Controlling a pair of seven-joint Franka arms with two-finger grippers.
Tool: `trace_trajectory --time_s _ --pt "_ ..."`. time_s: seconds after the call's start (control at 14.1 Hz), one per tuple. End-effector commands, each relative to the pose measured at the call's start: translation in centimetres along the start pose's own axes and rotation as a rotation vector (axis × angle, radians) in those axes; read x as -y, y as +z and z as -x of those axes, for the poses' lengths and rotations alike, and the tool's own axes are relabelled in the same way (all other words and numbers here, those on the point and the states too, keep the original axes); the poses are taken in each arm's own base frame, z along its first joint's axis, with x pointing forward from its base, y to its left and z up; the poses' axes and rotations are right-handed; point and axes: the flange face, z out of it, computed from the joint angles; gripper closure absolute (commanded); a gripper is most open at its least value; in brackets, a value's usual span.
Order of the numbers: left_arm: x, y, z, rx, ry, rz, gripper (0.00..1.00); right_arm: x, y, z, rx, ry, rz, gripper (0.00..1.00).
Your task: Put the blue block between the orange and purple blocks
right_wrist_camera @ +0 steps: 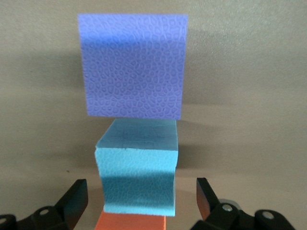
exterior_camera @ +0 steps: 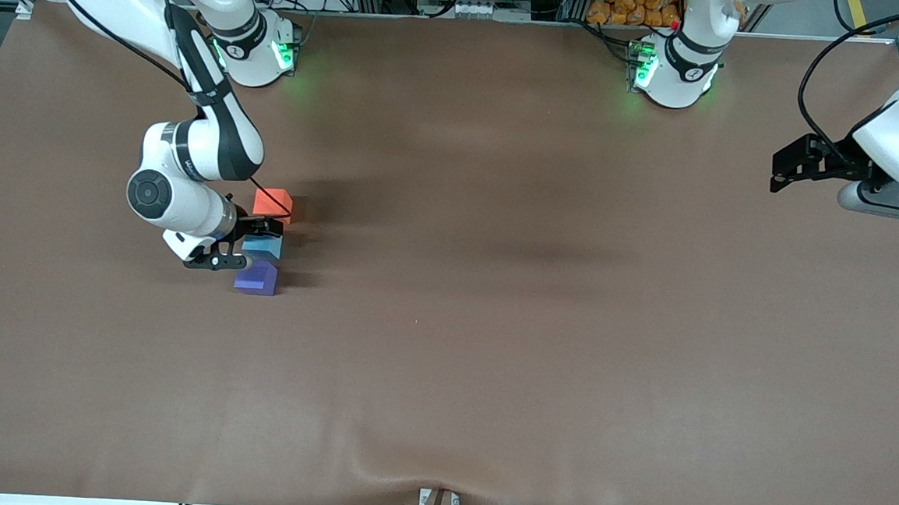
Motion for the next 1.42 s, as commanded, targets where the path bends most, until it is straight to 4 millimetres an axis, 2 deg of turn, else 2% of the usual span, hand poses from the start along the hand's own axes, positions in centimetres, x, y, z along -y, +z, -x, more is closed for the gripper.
trace_trajectory --time_s 0.0,0.21,0.28,0.35,0.57,0.78,0.92,1.06,1.2,1.35 --pt "0.7 -0.8 0.6 -0.004 0.007 -0.012 0.0 0.5 -5.8 -1.3 0.036 -0.015 -0.021 0.0" --pt "1.0 -1.2 0.6 -0.012 0.083 -0.018 0.0 -0.4 -15.6 -3.5 0.1 -0.013 -0.045 0.0" --pt "1.9 -1.2 0.6 -0.01 0.07 -0.018 0.0 -0.5 -18.6 -3.9 0.102 -0.016 -0.048 0.0" --pt "2.1 -1.3 0.7 -0.014 0.061 -0.015 0.0 -1.3 -21.0 -4.4 0.066 -0.007 -0.054 0.0" --pt "2.2 -1.7 0.9 -0.021 0.049 -0.006 0.0 -5.4 -27.0 -5.2 -0.053 0.041 -0.068 0.0" --pt "2.1 -2.7 0.8 -0.039 0.03 -0.006 0.0 -9.3 -31.9 -4.3 -0.087 0.032 -0.063 0.0" --pt "2.7 -2.9 0.9 -0.043 0.004 -0.004 0.0 -11.6 -33.4 -3.6 -0.088 0.042 -0.049 0.0" --pt "2.8 -2.8 1.1 -0.032 0.002 -0.005 0.0 -11.4 -34.5 -2.9 -0.095 0.065 -0.044 0.0" --pt "2.8 -2.6 1.1 -0.021 0.01 -0.005 0.0 -10.4 -37.4 -0.9 -0.142 0.22 -0.051 0.0" --pt "2.4 -2.3 0.9 -0.013 0.019 -0.005 0.0 -9.6 -39.8 1.2 -0.165 0.249 -0.053 0.0"
